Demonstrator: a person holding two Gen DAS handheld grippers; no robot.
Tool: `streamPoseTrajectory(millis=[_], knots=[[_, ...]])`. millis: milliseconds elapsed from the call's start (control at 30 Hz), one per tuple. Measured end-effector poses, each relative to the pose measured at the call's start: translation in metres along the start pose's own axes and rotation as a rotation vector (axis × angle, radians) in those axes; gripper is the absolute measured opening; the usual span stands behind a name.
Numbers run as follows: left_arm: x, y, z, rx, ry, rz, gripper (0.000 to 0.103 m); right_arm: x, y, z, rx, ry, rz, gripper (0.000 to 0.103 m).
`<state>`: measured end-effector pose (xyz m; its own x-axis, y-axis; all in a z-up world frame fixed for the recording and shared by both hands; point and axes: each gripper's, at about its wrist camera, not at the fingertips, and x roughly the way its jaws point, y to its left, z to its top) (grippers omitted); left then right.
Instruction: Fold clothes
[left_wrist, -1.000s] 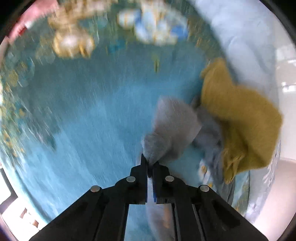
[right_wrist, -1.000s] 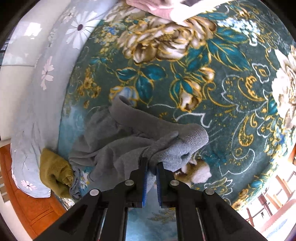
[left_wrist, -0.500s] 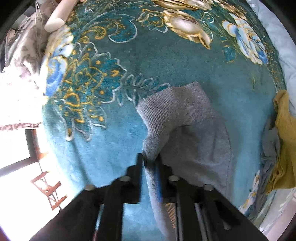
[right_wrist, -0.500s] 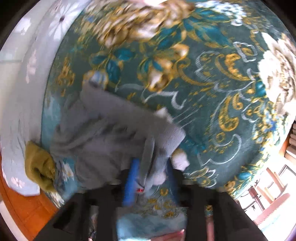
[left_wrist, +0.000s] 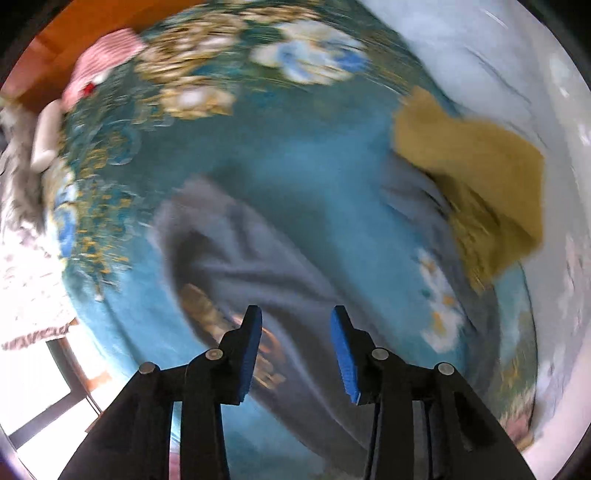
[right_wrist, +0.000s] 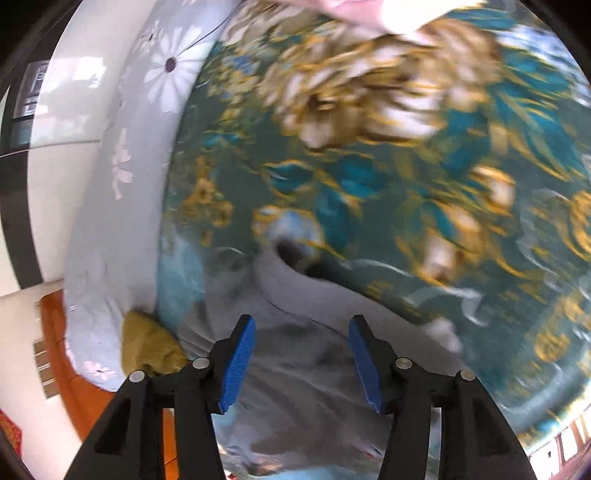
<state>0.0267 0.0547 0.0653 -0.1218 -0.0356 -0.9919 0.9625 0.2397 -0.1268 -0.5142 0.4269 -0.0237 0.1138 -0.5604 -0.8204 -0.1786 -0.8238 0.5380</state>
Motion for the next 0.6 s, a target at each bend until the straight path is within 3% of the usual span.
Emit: streamPoseTrajectory(millis=[200, 300, 433, 600], knots=[[0.017, -0.070, -0.032, 0.205, 0.047, 0.003, 0.041, 0.046, 0.021, 0.040, -0.056, 0.088, -0.019, 0.057], [0.031, -0.082, -0.041, 0.275, 0.059, 0.016, 0.041, 0.062, 0.024, 0.050, -0.060, 0.144, 0.034, 0.057], [0.052, -0.078, -0.042, 0.275, 0.075, 0.050, 0.043, 0.077, 0.029, 0.051, -0.097, 0.252, 0.201, 0.058], [0.055, -0.070, -0.045, 0.245, 0.095, 0.083, 0.043, 0.103, 0.018, 0.056, -0.112, 0.318, 0.127, 0.057]])
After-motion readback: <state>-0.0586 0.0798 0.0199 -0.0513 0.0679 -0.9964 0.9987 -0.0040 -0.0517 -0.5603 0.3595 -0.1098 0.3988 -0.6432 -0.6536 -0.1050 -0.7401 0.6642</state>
